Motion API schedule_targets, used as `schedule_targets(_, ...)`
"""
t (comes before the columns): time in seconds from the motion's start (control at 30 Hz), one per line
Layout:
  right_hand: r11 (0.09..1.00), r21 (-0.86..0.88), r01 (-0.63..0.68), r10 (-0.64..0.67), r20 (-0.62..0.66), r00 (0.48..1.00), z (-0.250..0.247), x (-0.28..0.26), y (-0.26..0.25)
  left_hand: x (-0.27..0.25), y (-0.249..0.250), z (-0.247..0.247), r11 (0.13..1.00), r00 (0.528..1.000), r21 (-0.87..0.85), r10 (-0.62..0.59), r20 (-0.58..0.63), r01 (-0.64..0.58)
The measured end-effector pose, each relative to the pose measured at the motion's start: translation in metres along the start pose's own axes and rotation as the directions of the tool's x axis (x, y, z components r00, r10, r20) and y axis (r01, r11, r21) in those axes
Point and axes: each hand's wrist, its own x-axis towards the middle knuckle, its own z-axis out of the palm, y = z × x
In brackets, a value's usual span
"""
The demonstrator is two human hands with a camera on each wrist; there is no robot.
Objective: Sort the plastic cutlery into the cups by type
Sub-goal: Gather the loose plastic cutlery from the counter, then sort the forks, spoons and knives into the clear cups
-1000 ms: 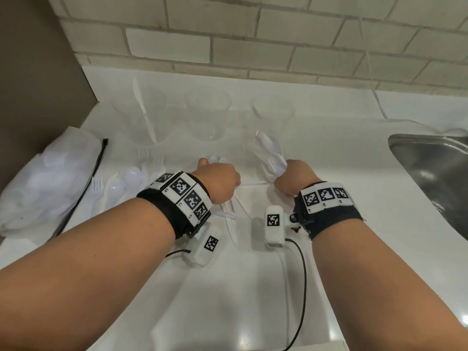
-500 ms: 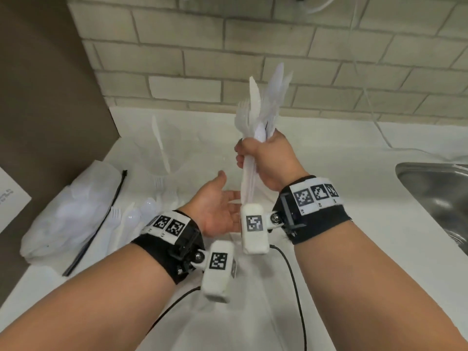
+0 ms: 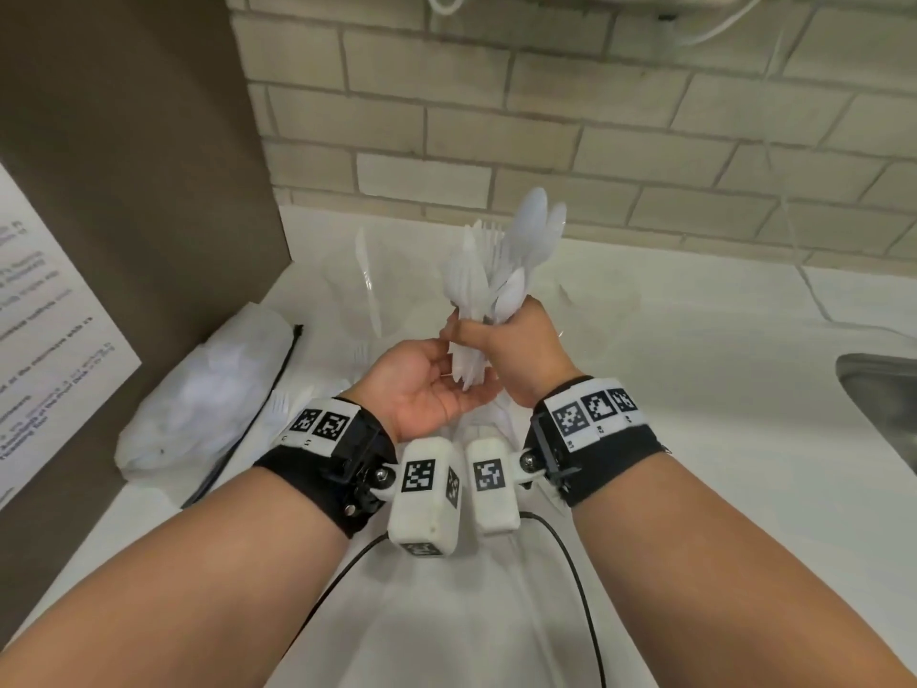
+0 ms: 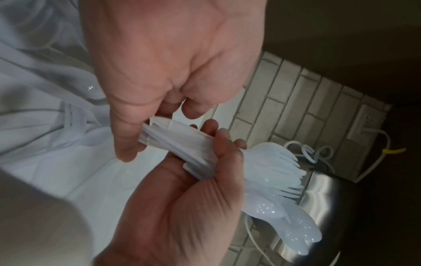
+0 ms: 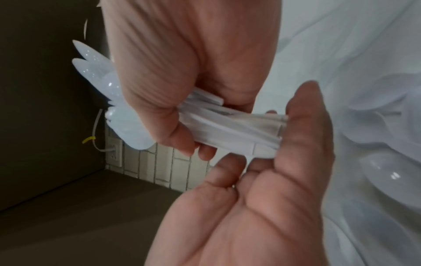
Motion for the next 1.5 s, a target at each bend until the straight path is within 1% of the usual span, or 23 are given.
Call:
schedule_targets(0.13,0.999,-0.002,-0.045,0.045,-0.002,0.999,0.006,-0.001,0.006,0.002,0.006,-0.001,0.998,1.0,-0.06,0.001,-0.03,-0.003)
schedule_targets(0.27,0.999,0.01,-0.051,0.051,0.024,0.998,0.008,0.0,0.005,0.003,0.006,-0.003,0.999,1.0,-0.034,0.007,-0.021,-0.008)
schedule_targets(0.33,1.0,-0.001,-0.027,0.027,0.028,0.999,0.007,0.001,0.004,0.003,0.01,-0.005,0.998,1.0,0.069,-0.013,0.004,0.013)
schedule_targets(0.37,1.0,-0.023,-0.009,0.01,0.027,1.0,0.006,0.001,0.004,0.002,0.014,-0.007,0.985,0.999,0.17,-0.03,0.021,0.026)
schedule_targets(0.4,0.999,-0.038,0.003,-0.002,0.029,1.0,0.005,0.0,0.003,0.001,0.018,-0.008,0.959,0.999,0.283,-0.011,0.045,-0.002)
schedule_targets(0.43,0.999,-0.04,0.001,0.001,0.04,0.999,0.003,0.001,0.004,0.001,0.022,-0.01,0.913,0.995,0.399,0.054,0.089,-0.086)
schedule_targets(0.5,0.999,-0.038,-0.022,0.025,0.086,0.996,0.004,0.002,0.008,-0.002,0.028,-0.007,0.764,0.958,0.583,0.173,0.229,-0.277)
schedule_targets(0.53,0.997,-0.074,-0.011,0.019,0.114,0.993,0.006,0.003,0.011,-0.004,0.029,-0.003,0.685,0.942,0.651,0.186,0.279,-0.328)
schedule_targets(0.57,0.989,-0.147,0.018,0.004,0.145,0.989,0.009,0.004,0.013,-0.005,0.028,0.0,0.636,0.938,0.693,0.177,0.298,-0.34)
schedule_targets(0.6,0.971,-0.232,0.055,-0.012,0.184,0.983,0.012,0.004,0.015,-0.005,0.027,0.004,0.631,0.94,0.701,0.172,0.294,-0.334)
schedule_targets(0.67,0.931,-0.351,0.105,0.0,0.286,0.958,0.016,0.004,0.011,-0.003,0.025,0.005,0.681,0.945,0.656,0.22,0.243,-0.327)
schedule_targets(0.73,0.933,-0.344,0.106,0.028,0.364,0.931,0.016,0.003,0.007,-0.002,0.026,0.005,0.711,0.945,0.623,0.264,0.193,-0.325)
schedule_targets(0.77,0.941,-0.322,0.103,0.029,0.381,0.924,0.015,0.003,0.006,-0.002,0.026,0.005,0.715,0.945,0.619,0.277,0.175,-0.325)
schedule_targets(0.87,0.978,-0.2,0.056,0.024,0.377,0.926,0.016,0.0,0.005,0.0,0.027,0.007,0.7,0.936,0.63,0.32,0.145,-0.337)
schedule_targets(0.97,0.996,-0.075,-0.049,0.071,0.338,0.938,0.016,-0.001,0.005,0.0,0.027,0.011,0.638,0.928,0.685,0.336,0.162,-0.351)
schedule_targets(1.03,0.987,-0.112,-0.114,0.146,0.339,0.929,0.015,0.0,0.007,-0.002,0.024,0.013,0.632,0.924,0.69,0.354,0.148,-0.353)
schedule_targets(1.13,0.953,-0.236,-0.189,0.265,0.35,0.899,0.011,0.0,0.006,-0.003,0.021,0.011,0.665,0.902,0.633,0.411,0.133,-0.396)
schedule_targets(1.2,0.942,-0.237,-0.236,0.312,0.368,0.876,0.009,-0.003,0.005,-0.002,0.023,0.009,0.677,0.886,0.593,0.436,0.156,-0.437)
schedule_targets(1.23,0.946,-0.221,-0.238,0.308,0.378,0.873,0.01,-0.004,0.005,-0.002,0.026,0.008,0.668,0.883,0.598,0.441,0.163,-0.444)
schedule_targets(1.3,0.956,-0.198,-0.216,0.277,0.366,0.888,0.015,-0.003,0.002,-0.003,0.032,0.008,0.637,0.885,0.637,0.435,0.168,-0.434)
schedule_targets(1.37,0.965,-0.126,-0.229,0.26,0.36,0.896,0.019,-0.001,0.002,-0.005,0.038,0.006,0.609,0.899,0.68,0.397,0.185,-0.409)
schedule_targets(1.43,0.965,-0.046,-0.258,0.253,0.421,0.871,0.023,0.001,-0.001,-0.006,0.044,0.004,0.583,0.907,0.707,0.36,0.217,-0.4)
schedule_targets(1.5,0.97,-0.071,-0.232,0.237,0.476,0.847,0.026,0.005,-0.005,-0.006,0.048,0.002,0.569,0.893,0.699,0.376,0.247,-0.433)
